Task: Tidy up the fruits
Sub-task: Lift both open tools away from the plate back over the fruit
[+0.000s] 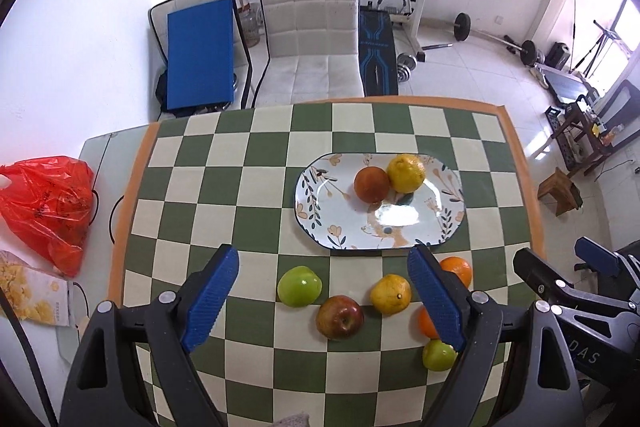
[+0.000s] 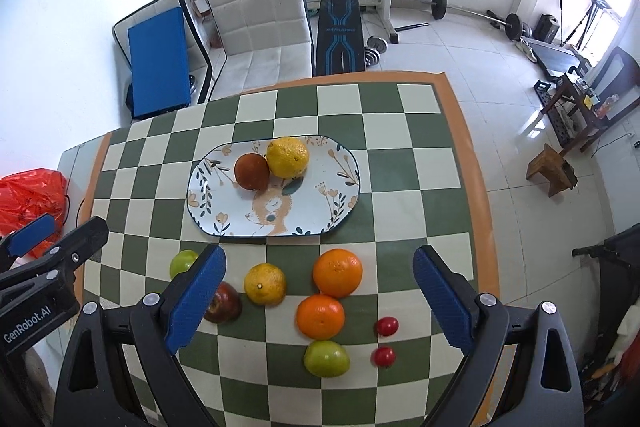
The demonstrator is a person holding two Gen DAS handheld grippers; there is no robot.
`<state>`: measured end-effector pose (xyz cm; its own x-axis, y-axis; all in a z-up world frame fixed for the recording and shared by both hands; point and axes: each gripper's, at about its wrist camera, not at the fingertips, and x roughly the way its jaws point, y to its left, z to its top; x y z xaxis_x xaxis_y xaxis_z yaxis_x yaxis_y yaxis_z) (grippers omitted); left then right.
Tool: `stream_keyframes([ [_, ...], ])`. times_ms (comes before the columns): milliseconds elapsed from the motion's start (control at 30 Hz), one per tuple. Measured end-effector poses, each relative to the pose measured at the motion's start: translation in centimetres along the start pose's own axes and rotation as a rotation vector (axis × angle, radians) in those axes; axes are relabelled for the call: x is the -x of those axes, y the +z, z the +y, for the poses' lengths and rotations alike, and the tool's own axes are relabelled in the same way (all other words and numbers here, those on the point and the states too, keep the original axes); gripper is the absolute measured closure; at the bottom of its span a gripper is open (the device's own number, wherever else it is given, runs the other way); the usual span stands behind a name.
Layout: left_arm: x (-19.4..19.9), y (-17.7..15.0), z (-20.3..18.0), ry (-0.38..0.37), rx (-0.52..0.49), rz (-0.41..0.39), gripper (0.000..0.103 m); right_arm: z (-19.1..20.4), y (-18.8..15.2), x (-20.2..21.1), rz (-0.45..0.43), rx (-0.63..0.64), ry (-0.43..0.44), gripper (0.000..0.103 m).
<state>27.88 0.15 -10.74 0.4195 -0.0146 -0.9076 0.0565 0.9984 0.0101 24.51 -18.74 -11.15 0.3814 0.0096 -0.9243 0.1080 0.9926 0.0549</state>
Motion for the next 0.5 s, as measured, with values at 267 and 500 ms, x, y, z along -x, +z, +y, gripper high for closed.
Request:
stream_keyframes([
  [267, 3.5, -1.3, -0.3, -0.015, -0.012, -0.048, 0.017, -0.3, -1.7, 4.5, -0.050, -0.006, 0.003, 0.006],
  [500, 3.9, -2.2, -0.2, -0.021, -0.001, -0.039, 0.016, -1.0, -2.9, 5.2, -0.050, -0.036, 0.048, 0.004],
])
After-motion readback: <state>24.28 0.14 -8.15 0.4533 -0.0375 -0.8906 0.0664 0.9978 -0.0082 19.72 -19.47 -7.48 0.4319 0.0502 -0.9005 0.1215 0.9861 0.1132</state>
